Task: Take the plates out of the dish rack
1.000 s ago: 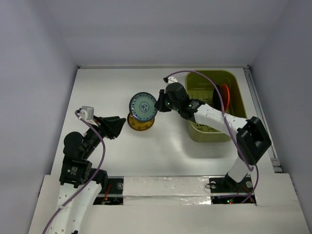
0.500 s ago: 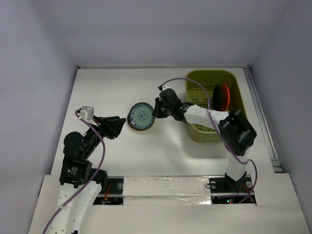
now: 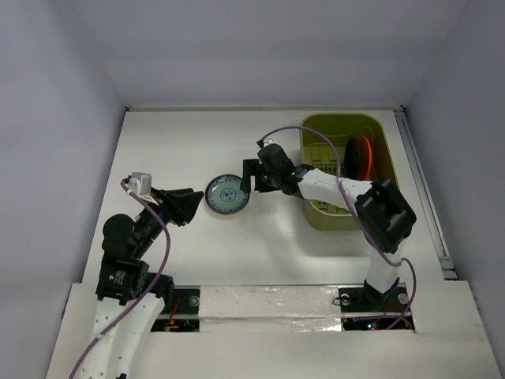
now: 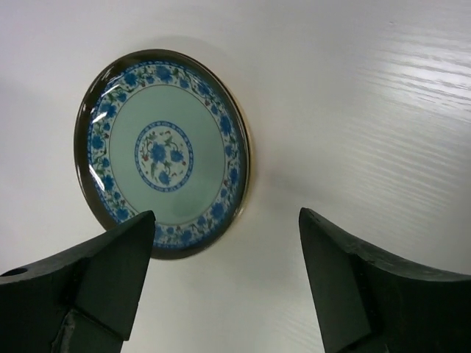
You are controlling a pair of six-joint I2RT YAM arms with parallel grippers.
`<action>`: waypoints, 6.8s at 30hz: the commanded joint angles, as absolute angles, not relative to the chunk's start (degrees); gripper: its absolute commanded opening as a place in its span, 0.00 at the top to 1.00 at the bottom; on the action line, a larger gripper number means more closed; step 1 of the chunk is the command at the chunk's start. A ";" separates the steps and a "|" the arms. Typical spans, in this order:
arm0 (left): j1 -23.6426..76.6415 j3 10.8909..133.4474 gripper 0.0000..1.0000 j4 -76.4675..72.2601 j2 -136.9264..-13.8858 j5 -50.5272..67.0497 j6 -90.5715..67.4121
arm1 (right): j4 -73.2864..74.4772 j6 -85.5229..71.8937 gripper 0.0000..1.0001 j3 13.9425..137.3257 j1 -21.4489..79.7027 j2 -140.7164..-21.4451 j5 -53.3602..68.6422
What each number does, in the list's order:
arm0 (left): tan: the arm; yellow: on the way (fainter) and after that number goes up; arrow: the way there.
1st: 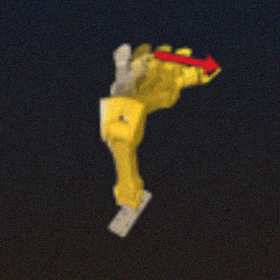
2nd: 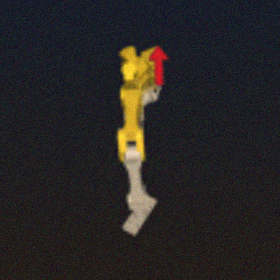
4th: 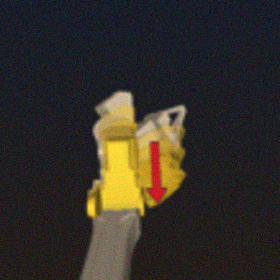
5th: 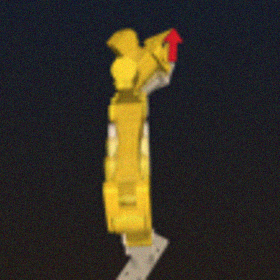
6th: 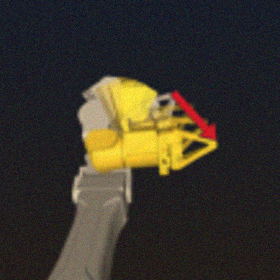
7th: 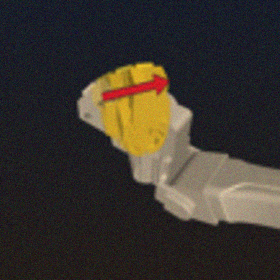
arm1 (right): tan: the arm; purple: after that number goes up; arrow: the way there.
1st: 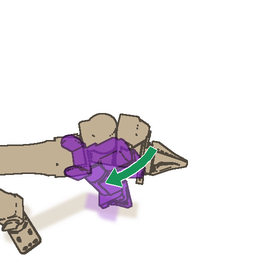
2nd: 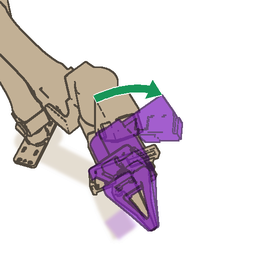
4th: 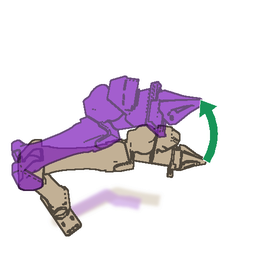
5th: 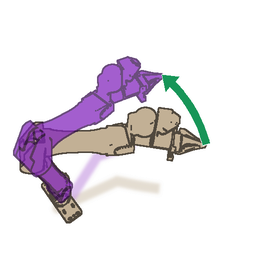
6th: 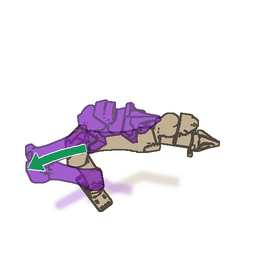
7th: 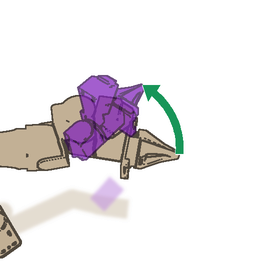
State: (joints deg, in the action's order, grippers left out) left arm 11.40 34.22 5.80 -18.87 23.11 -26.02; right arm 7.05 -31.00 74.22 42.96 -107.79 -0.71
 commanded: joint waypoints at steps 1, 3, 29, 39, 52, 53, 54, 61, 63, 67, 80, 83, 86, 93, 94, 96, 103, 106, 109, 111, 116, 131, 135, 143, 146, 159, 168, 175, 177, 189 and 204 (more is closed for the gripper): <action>10.99 33.84 0.61 2.99 -18.28 23.64 -25.93 | 11.85 -28.39 0.16 77.26 44.12 -100.65 -8.59; 10.99 33.75 0.61 2.99 -18.28 23.55 -26.02 | 13.35 -27.16 0.16 77.08 44.12 -97.92 -10.19; 10.99 33.84 0.92 3.25 -19.95 22.76 -25.84 | 28.12 -19.25 1.00 68.29 29.44 -60.64 -30.41; 10.99 33.93 0.95 3.25 -19.95 22.76 -25.75 | 29.35 -18.11 1.00 67.94 26.10 -62.66 -31.99; 10.99 33.93 0.80 3.34 -18.20 22.76 -25.84 | 32.34 -16.61 0.70 67.76 21.45 -69.42 -37.52; 10.99 33.93 0.77 3.34 -18.02 22.76 -25.84 | 32.52 -16.61 0.69 68.37 21.45 -70.56 -38.23; 10.99 33.93 0.76 3.34 -17.93 22.76 -25.84 | 32.61 -16.61 0.69 68.73 20.66 -72.66 -38.49; 13.18 34.10 0.71 3.87 -16.53 21.89 -25.75 | 32.87 -14.94 0.66 73.73 16.97 -83.82 -39.02; 13.80 34.19 0.70 4.13 -16.17 21.62 -25.75 | 33.31 -14.94 0.66 74.79 16.96 -85.51 -39.81; 14.41 34.10 0.69 4.13 -16.35 21.53 -25.75 | 32.70 -14.33 0.66 75.85 15.91 -87.45 -40.78; 14.94 34.19 0.69 4.22 -16.08 21.09 -25.84 | 33.57 -12.04 0.80 80.24 15.29 -92.99 -41.40; 14.94 34.19 0.69 4.22 -16.08 21.09 -25.84 | 34.27 -11.69 0.83 80.86 15.29 -93.34 -41.57; 14.94 34.10 0.69 4.22 -16.00 21.09 -25.84 | 35.07 -11.60 0.93 81.21 15.29 -93.08 -41.83; 14.94 34.19 0.69 4.13 -16.00 21.27 -25.75 | 38.32 -9.59 1.00 84.46 15.29 -89.22 -42.97; 14.94 34.19 0.69 4.13 -16.00 21.18 -25.84 | 38.76 -9.41 1.00 84.98 15.82 -88.86 -43.15; 14.94 34.19 0.69 4.13 -16.08 21.18 -25.84 | 39.99 -8.79 1.00 86.57 15.82 -87.81 -43.68; 14.94 34.19 0.69 4.13 -16.35 21.27 -25.84 | 41.75 -9.49 1.00 88.24 18.28 -82.99 -43.69; 14.94 34.19 0.69 4.13 -16.26 21.27 -25.84 | 41.14 -10.19 1.00 90.08 20.47 -78.60 -39.74; 14.94 34.19 0.69 4.13 -16.26 21.18 -25.84 | 38.16 -11.07 1.00 90.35 23.97 -75.33 -34.99; 14.94 34.19 0.69 4.13 -16.43 21.09 -25.84 | 35.70 -12.56 1.00 88.51 26.27 -73.04 -29.66; 14.33 34.28 0.69 4.22 -17.14 21.09 -25.84 | 21.91 -17.74 1.00 80.88 34.44 -73.56 -12.87; 12.74 34.37 0.69 4.31 -17.67 21.09 -25.75 | -1.56 -32.60 1.00 78.05 44.91 -96.83 2.63; 12.74 34.37 0.69 4.31 -17.49 21.09 -25.66 | -2.28 -34.28 1.00 77.61 45.44 -101.15 2.82; 12.74 34.28 0.68 4.22 -17.23 21.36 -25.66 | -1.05 -36.03 1.00 76.64 45.44 -106.70 0.71; 12.74 34.28 0.68 4.13 -17.31 21.36 -25.75 | -2.28 -36.65 1.00 74.62 45.44 -106.53 0.53; 12.74 34.19 0.68 4.13 -17.05 21.36 -25.75 | -0.17 -36.13 0.53 72.86 45.44 -107.58 -2.89; 12.74 34.28 0.67 4.22 -16.79 21.27 -25.75 | 11.15 -30.42 0.51 73.66 46.67 -93.47 -15.96; 12.74 34.19 0.68 4.22 -16.52 21.18 -25.75 | 21.88 -24.27 1.00 72.61 40.62 -79.03 -34.88; 12.74 34.19 0.67 4.22 -16.26 21.18 -25.84 | 23.81 -23.30 1.00 70.33 32.72 -74.21 -35.60; 13.80 34.28 0.67 4.22 -16.26 21.27 -25.75 | 30.94 -15.47 0.42 71.98 14.06 -78.13 -41.23; 14.85 34.45 0.67 4.57 -15.56 20.65 -25.75 | 31.90 -13.36 0.81 77.34 11.43 -92.11 -41.22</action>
State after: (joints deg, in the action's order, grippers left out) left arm 14.31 34.22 6.35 -16.25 20.78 -26.00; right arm 31.81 -14.00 74.11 11.68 -92.12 -39.57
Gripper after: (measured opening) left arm 0.324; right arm 0.220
